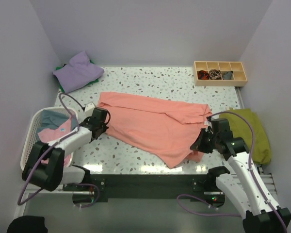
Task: Fold and stack the t-shirts
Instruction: Fold the flattened tshirt in 1/3 of the way
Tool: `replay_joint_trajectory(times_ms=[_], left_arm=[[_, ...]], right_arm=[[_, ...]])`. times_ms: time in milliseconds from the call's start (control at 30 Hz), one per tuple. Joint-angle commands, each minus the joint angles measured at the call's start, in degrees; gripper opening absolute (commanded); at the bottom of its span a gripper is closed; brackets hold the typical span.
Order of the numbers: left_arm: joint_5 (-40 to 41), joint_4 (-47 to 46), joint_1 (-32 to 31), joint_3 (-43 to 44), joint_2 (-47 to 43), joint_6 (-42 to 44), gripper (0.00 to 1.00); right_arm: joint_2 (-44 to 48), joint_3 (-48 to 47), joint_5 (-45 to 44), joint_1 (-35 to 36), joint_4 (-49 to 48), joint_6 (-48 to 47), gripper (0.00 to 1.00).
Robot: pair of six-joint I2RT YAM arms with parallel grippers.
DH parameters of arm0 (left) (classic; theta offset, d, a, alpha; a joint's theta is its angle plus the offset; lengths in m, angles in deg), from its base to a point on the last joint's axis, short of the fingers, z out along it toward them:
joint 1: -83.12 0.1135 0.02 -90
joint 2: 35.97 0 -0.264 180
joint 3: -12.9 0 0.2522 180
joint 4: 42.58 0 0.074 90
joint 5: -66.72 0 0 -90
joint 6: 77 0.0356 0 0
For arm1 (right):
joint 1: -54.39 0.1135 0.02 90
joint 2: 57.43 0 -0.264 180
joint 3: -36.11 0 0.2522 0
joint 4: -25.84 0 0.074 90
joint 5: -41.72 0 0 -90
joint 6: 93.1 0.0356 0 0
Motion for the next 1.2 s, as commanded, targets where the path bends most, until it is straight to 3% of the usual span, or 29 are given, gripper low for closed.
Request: replay_joint_trajectory(times_ms=[0, 233, 467, 633, 700, 767, 800, 833, 867, 900, 933, 967, 1067, 1167], left_arm=[[-8.0, 12.5, -1.0, 0.6, -12.6, -1.4, 0.00], [-15.8, 23.5, -1.0, -1.0, -25.1, -3.5, 0.00], [-22.8, 28.5, -4.0, -2.5, -26.5, -6.5, 0.00], [-20.8, 39.3, -4.0, 1.7, -32.0, -7.8, 0.00], [-16.5, 44.0, -4.1, 5.9, -32.7, -8.6, 0.00], [-10.5, 50.7, -4.0, 9.4, -33.5, -9.8, 0.07], [-8.5, 52.2, -4.1, 12.6, -33.7, -9.8, 0.21], [-6.9, 53.9, -4.0, 13.8, -34.2, -9.2, 0.37], [-4.5, 54.4, -4.0, 14.9, -34.3, -8.8, 0.60], [-3.6, 54.7, -4.0, 16.5, -34.3, -8.5, 0.76], [-3.2, 54.5, -4.0, 17.0, -33.7, -7.5, 0.96], [-3.3, 54.0, -4.1, 17.5, -33.4, -6.7, 1.00], [-4.5, 48.0, -4.0, 17.9, -31.6, -3.9, 1.00], [-7.5, 34.7, -4.0, 15.6, -29.1, 1.2, 1.00]], right_arm=[[1.4, -2.9, 0.3, 0.1, 2.5, 0.7, 0.00], [4.5, -0.9, 1.0, 0.1, 5.8, 2.0, 0.00], [6.3, -0.8, 1.4, 0.1, 7.2, 3.2, 0.00], [6.0, -1.4, 0.9, 0.1, 8.4, 2.3, 0.00], [5.4, -2.0, -0.6, 0.0, 9.7, 1.7, 0.00], [5.9, -3.4, -3.9, 0.1, 10.9, 1.9, 0.00], [6.3, -3.8, -4.8, 0.0, 11.0, 2.7, 0.01], [6.8, -4.6, -6.2, 0.0, 10.1, 2.9, 0.18], [7.3, -4.9, -7.1, 0.0, 9.7, 3.6, 0.51], [7.1, -5.6, -8.2, 0.1, 9.5, 3.8, 0.63], [6.9, -6.9, -10.3, 0.0, 8.6, 3.8, 0.98], [6.1, -7.6, -10.9, 0.1, 8.0, 3.7, 0.99], [4.3, -10.1, -12.4, 0.0, 4.0, 3.4, 0.99], [1.1, -10.3, -13.7, 0.0, -4.5, 2.5, 0.99]])
